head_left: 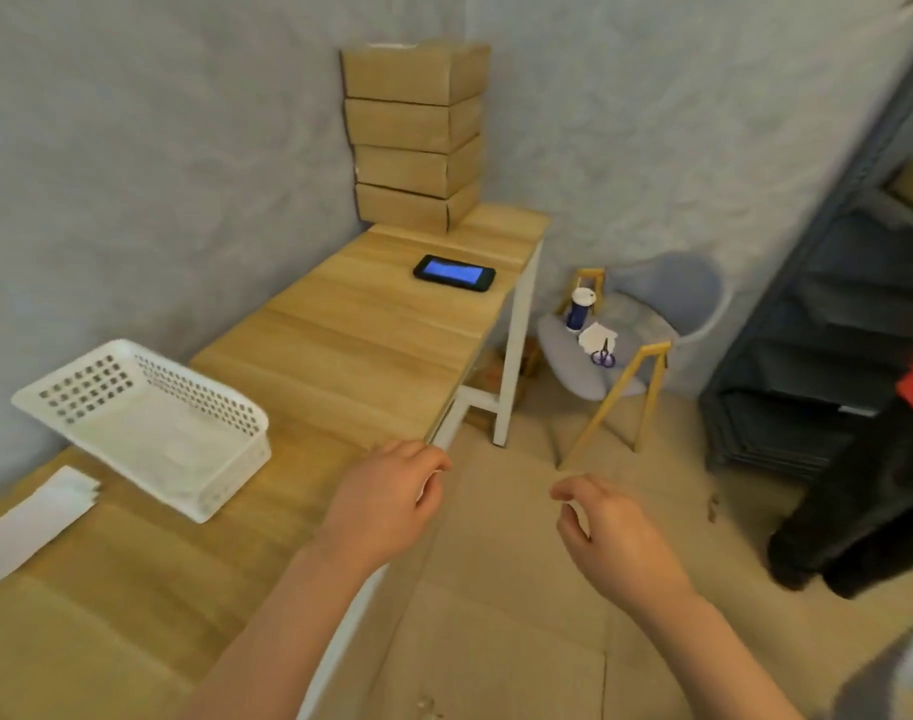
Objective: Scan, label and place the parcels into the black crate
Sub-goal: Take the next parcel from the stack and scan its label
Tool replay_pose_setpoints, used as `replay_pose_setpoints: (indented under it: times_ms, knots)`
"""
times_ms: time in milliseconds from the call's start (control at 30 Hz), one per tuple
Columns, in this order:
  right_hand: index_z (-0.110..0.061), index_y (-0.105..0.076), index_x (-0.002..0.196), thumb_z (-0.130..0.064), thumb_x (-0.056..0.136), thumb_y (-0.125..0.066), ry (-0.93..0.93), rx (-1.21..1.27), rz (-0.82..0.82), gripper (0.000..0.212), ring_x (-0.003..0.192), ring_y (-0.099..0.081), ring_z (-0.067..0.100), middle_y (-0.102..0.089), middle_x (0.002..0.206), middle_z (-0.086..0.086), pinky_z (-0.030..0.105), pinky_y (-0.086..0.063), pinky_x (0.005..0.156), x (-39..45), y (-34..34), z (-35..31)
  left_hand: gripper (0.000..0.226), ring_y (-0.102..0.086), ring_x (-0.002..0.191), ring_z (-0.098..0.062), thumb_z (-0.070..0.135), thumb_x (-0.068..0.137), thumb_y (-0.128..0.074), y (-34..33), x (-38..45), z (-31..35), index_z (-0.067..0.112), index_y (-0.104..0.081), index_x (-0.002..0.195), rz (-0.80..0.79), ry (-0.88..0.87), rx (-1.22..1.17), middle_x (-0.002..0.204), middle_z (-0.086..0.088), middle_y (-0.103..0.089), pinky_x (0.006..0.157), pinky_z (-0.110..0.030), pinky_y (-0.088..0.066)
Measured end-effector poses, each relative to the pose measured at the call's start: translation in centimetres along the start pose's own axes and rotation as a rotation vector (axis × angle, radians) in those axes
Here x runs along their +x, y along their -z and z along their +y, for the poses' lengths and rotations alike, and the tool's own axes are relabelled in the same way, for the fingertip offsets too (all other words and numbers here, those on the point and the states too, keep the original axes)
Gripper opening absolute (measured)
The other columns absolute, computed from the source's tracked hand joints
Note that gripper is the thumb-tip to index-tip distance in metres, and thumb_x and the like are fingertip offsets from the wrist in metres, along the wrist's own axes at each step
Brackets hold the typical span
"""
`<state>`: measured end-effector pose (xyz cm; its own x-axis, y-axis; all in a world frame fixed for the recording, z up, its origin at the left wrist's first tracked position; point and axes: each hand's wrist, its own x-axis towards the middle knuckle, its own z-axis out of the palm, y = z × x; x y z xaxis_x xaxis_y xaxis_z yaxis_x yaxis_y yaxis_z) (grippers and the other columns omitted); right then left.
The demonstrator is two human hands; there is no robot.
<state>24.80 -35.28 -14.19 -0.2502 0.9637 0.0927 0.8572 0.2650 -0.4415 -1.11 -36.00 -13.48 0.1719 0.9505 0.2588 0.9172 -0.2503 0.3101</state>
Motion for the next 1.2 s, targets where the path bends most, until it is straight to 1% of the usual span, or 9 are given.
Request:
replay_pose_setpoints:
  times_ms: [167, 300, 533, 600, 767, 867, 933, 1067, 1200]
  knots:
    - [-0.024, -0.066, 0.105, -0.017, 0.088, -0.058, -0.042, -0.005, 0.057, 0.021, 0.092, -0.063, 0.021, -0.067, 0.098, -0.005, 0.036, -0.049, 0.08, 9.1, 2.9, 6.0, 0.026, -0.056, 0.108, -0.01, 0.023, 0.096, -0.052, -2.6, 11.0, 0.9, 0.027, -0.066, 0.118, -0.011, -0.027, 0.014, 0.115, 0.012, -0.065, 0.079, -0.021, -0.039]
    - [-0.022, -0.067, 0.102, -0.017, 0.086, -0.058, -0.014, -0.004, 0.094, 0.019, 0.092, -0.064, 0.024, -0.069, 0.097, -0.001, 0.041, -0.051, 0.08, 17.3, 4.6, 10.5, 0.026, -0.054, 0.11, -0.007, 0.023, 0.096, -0.051, -4.7, 19.1, 0.6, 0.027, -0.064, 0.119, -0.006, -0.008, -0.007, 0.118, 0.013, -0.063, 0.083, -0.023, -0.046]
    - [-0.027, -0.064, 0.112, -0.021, 0.093, -0.053, 0.154, -0.033, 0.022, 0.023, 0.101, -0.058, 0.015, -0.064, 0.106, -0.008, 0.028, -0.044, 0.081, 33.2, 8.9, 16.8, 0.024, -0.054, 0.108, -0.002, 0.024, 0.096, -0.051, -6.9, 32.0, 0.3, 0.03, -0.063, 0.116, 0.113, 0.155, -0.023, 0.114, 0.018, -0.062, 0.09, -0.028, -0.05]
    - [-0.025, -0.064, 0.115, -0.021, 0.095, -0.052, 0.218, -0.029, -0.003, 0.023, 0.102, -0.057, 0.016, -0.064, 0.108, -0.007, 0.026, -0.041, 0.08, 37.9, 10.3, 17.7, 0.023, -0.055, 0.108, -0.004, 0.022, 0.096, -0.053, -6.7, 35.6, 0.3, 0.028, -0.066, 0.115, 0.182, 0.197, -0.021, 0.113, 0.016, -0.064, 0.086, -0.027, -0.049]
    - [-0.023, -0.065, 0.115, -0.02, 0.095, -0.052, 0.321, 0.036, 0.011, 0.023, 0.109, -0.058, 0.019, -0.066, 0.115, -0.004, 0.033, -0.047, 0.09, 48.9, 12.3, 18.3, 0.022, -0.058, 0.093, -0.007, 0.018, 0.095, -0.054, -5.3, 44.3, -0.8, 0.022, -0.069, 0.11, 0.309, 0.247, -0.021, 0.107, 0.012, -0.066, 0.072, -0.024, -0.048]
    - [-0.024, -0.064, 0.117, -0.02, 0.096, -0.052, 0.381, 0.056, 0.024, 0.024, 0.111, -0.056, 0.016, -0.063, 0.118, -0.006, 0.03, -0.043, 0.09, 55.3, 12.9, 17.3, 0.02, -0.053, 0.075, 0.001, 0.017, 0.096, -0.057, -4.7, 48.2, -3.0, 0.023, -0.067, 0.112, 0.363, 0.295, -0.048, 0.101, 0.013, -0.059, 0.066, -0.02, -0.043]
    - [-0.023, -0.064, 0.116, -0.02, 0.096, -0.053, 0.409, 0.099, 0.036, 0.023, 0.112, -0.055, 0.015, -0.063, 0.117, -0.008, 0.025, -0.04, 0.087, 59.5, 13.1, 16.5, 0.021, -0.051, 0.069, 0.004, 0.018, 0.095, -0.057, -4.3, 50.8, -4.9, 0.026, -0.065, 0.113, 0.395, 0.327, -0.056, 0.105, 0.013, -0.059, 0.069, -0.023, -0.04]
    - [-0.021, -0.065, 0.115, -0.017, 0.095, -0.055, 0.464, 0.181, 0.078, 0.023, 0.113, -0.056, 0.015, -0.064, 0.116, -0.005, 0.027, -0.043, 0.092, 67.9, 13.7, 14.1, 0.023, -0.055, 0.089, 0.001, 0.025, 0.094, -0.054, -2.2, 56.2, -8.7, 0.028, -0.063, 0.115, 0.504, 0.348, -0.026, 0.113, 0.015, -0.061, 0.079, -0.026, -0.044]
    - [-0.018, -0.063, 0.12, -0.016, 0.094, -0.057, 0.518, 0.247, 0.122, 0.026, 0.116, -0.057, 0.018, -0.064, 0.12, -0.001, 0.029, -0.044, 0.094, 75.7, 14.7, 11.2, 0.028, -0.055, 0.068, -0.003, 0.021, 0.097, -0.054, 1.1, 61.1, -11.8, 0.03, -0.058, 0.123, 0.598, 0.414, -0.023, 0.116, 0.016, -0.055, 0.075, -0.029, -0.045]
